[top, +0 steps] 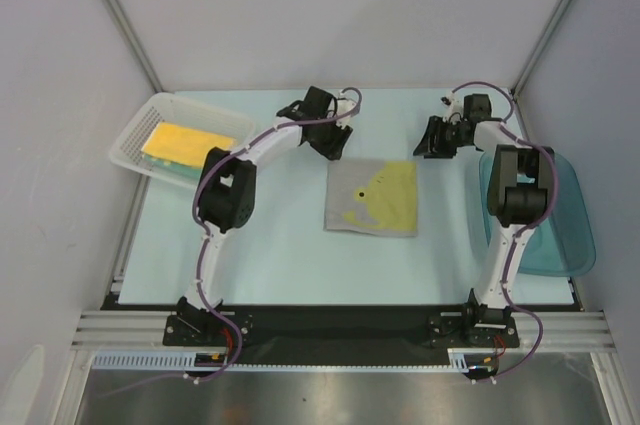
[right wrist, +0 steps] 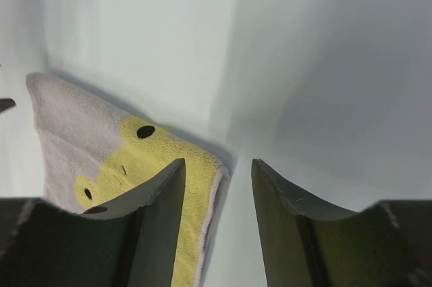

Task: Fold and stack the towels
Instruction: Fold the towel

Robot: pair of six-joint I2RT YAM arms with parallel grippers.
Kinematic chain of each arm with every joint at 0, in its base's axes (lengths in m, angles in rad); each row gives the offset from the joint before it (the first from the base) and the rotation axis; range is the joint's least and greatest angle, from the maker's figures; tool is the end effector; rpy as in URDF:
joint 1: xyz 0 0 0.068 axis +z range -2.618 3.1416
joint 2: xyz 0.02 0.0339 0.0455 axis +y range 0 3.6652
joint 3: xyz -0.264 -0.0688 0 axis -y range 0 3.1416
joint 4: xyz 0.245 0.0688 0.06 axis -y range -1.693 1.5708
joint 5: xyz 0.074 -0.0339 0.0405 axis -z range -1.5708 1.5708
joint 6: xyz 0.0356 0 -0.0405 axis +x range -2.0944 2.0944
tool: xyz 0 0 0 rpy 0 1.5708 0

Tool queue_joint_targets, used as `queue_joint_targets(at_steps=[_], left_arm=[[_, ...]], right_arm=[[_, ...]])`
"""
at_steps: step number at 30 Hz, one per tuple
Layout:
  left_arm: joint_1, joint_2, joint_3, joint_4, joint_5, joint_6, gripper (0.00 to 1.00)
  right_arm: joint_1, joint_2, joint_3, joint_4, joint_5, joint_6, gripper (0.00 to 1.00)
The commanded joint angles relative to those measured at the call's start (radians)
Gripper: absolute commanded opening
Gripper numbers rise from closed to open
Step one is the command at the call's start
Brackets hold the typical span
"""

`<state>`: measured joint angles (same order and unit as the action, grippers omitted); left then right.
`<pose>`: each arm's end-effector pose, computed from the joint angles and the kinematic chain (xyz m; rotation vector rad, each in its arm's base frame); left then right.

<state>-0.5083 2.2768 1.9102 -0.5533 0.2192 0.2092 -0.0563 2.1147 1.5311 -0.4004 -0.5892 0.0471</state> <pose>0.4395 -0.2537 0.1961 0.9653 2.3096 -0.3980 0.4519 -0.0057 0.1682 -0.0980 2.4669 0.7426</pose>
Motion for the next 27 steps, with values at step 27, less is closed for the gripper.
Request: queue_joint_targets(at_steps=[27], left_arm=[[0.071,0.254,0.385,-0.297,0.306,0.173,0.42]], right_arm=[[-0.016,0.197,0.219,-0.236,-0.193,-0.220,0.31]])
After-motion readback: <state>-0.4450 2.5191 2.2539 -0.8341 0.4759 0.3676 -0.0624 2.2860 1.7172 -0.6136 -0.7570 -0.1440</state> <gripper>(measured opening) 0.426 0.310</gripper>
